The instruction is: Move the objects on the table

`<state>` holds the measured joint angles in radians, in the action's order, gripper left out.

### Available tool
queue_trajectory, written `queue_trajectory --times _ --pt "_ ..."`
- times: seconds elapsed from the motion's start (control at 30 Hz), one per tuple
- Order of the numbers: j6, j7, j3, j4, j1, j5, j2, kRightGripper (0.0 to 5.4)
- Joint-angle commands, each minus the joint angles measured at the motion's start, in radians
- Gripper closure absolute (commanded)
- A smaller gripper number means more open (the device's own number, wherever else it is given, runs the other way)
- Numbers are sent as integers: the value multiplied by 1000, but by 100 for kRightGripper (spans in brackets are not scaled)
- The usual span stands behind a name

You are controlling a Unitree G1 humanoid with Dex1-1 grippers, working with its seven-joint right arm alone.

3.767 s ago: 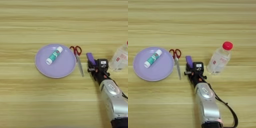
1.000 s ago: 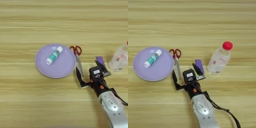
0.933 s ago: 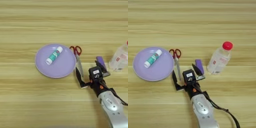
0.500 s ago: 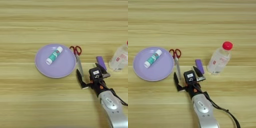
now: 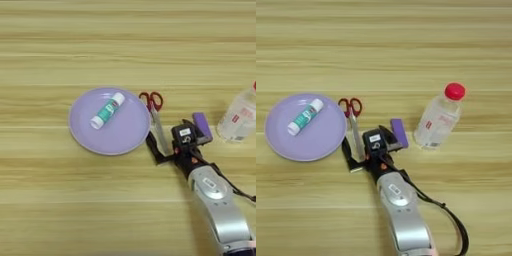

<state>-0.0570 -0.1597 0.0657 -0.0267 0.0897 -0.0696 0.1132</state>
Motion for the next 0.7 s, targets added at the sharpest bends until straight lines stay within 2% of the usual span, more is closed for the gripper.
queue_trajectory --times 0.03,0.33,0.57,0.7 --pt "7 8 -20 -38 -71 13 3 3" --pt "53 36 -25 -169 -141 -2 3 3" --pt "49 76 -28 -226 -166 -12 4 3" --pt "42 92 -25 -236 -170 -18 9 47"
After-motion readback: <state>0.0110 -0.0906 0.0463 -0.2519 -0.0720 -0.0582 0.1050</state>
